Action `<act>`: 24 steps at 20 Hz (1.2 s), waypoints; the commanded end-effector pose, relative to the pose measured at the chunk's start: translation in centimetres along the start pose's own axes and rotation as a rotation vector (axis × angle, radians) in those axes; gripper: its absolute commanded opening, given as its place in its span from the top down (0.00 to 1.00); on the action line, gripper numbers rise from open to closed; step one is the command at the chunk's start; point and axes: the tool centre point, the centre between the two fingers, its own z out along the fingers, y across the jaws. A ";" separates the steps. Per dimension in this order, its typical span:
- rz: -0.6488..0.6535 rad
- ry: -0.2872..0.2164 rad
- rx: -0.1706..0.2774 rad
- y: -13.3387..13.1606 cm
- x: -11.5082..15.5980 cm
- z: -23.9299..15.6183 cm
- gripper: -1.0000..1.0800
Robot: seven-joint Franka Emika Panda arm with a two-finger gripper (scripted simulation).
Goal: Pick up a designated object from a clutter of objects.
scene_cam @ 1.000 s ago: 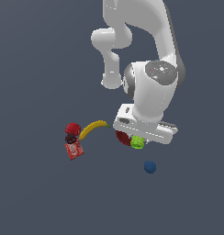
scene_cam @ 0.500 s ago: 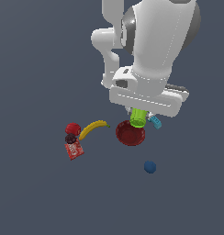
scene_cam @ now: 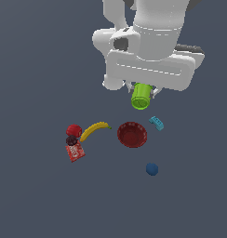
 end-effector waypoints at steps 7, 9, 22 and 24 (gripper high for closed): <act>0.000 -0.002 -0.001 0.4 -0.3 -2.8 1.00; 0.000 -0.002 -0.001 0.4 -0.3 -2.9 1.00; 0.000 -0.002 -0.001 0.6 0.8 -4.5 1.00; 0.000 -0.002 -0.001 0.6 0.8 -4.6 1.00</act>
